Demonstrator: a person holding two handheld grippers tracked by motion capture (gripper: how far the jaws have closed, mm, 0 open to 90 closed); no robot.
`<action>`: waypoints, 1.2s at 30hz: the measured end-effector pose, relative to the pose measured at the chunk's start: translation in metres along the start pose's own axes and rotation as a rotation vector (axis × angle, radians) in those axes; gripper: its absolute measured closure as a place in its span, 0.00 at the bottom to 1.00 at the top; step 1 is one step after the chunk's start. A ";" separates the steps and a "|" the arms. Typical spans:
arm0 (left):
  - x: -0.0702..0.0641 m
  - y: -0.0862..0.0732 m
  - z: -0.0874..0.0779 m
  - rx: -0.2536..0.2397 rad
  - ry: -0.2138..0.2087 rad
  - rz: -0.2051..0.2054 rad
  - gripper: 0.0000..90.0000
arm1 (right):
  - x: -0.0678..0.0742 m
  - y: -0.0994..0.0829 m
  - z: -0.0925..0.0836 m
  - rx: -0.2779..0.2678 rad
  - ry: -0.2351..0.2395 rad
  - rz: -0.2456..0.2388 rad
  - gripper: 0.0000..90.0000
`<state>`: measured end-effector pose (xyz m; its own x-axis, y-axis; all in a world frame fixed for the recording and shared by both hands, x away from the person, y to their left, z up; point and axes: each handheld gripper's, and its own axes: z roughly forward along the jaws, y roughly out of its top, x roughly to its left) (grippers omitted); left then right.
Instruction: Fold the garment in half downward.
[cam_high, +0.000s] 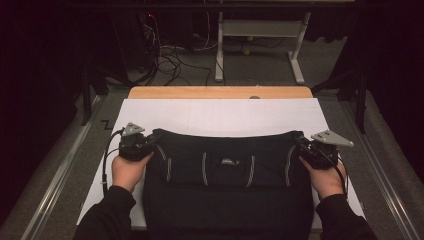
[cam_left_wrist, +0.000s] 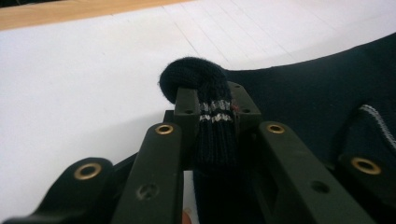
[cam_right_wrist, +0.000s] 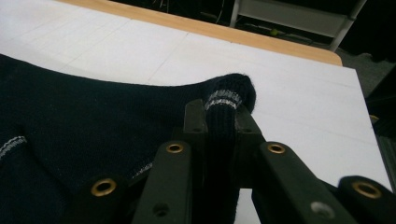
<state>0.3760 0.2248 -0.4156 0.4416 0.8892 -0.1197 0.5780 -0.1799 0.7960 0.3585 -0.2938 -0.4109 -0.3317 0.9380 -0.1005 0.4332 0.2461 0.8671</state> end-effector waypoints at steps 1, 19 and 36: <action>0.002 0.003 0.002 0.000 0.007 -0.007 0.82 | -0.001 0.002 0.003 -0.003 -0.008 -0.007 0.90; 0.021 0.025 0.033 -0.019 0.100 -0.064 0.81 | -0.005 0.036 0.044 -0.041 -0.052 -0.008 0.89; 0.038 0.006 0.050 0.065 0.095 -0.197 0.37 | -0.007 0.022 0.072 0.079 -0.051 0.037 0.50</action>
<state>0.4303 0.2366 -0.4451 0.2512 0.9448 -0.2103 0.6907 -0.0228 0.7228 0.4308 -0.2770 -0.4266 -0.2717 0.9576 -0.0952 0.5101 0.2272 0.8296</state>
